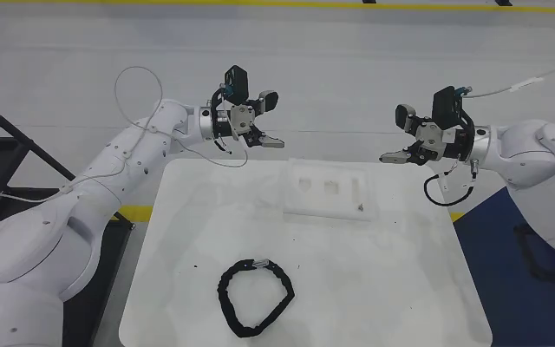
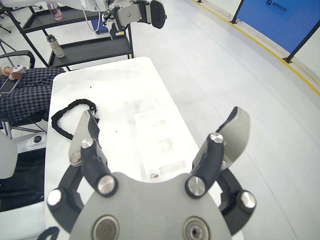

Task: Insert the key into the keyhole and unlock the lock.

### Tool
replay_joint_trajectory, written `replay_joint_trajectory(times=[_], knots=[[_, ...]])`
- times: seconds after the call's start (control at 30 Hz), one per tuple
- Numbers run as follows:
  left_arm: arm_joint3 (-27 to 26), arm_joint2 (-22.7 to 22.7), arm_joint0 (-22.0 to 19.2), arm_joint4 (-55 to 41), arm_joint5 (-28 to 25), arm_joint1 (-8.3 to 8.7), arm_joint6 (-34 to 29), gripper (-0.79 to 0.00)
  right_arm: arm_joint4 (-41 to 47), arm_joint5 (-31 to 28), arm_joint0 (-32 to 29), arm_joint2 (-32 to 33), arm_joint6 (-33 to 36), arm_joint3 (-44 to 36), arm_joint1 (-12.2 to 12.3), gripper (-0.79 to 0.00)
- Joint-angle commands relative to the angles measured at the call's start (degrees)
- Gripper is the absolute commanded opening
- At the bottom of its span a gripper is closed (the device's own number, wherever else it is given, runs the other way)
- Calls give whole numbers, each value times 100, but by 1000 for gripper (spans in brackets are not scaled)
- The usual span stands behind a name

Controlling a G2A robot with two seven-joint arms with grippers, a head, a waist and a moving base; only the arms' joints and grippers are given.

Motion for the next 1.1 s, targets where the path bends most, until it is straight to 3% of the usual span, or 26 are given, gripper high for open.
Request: replay_joint_trajectory(times=[0.0,0.67,1.07], knots=[[0,0,0,0,0,0,0,-1,0,0,0,0,0,0,0,0],[0,0,0,0,0,0,0,-1,0,0,0,0,0,0,0,-1],[0,0,0,0,0,0,0,0,-438,823,-607,-74,314,228,-21,0]])
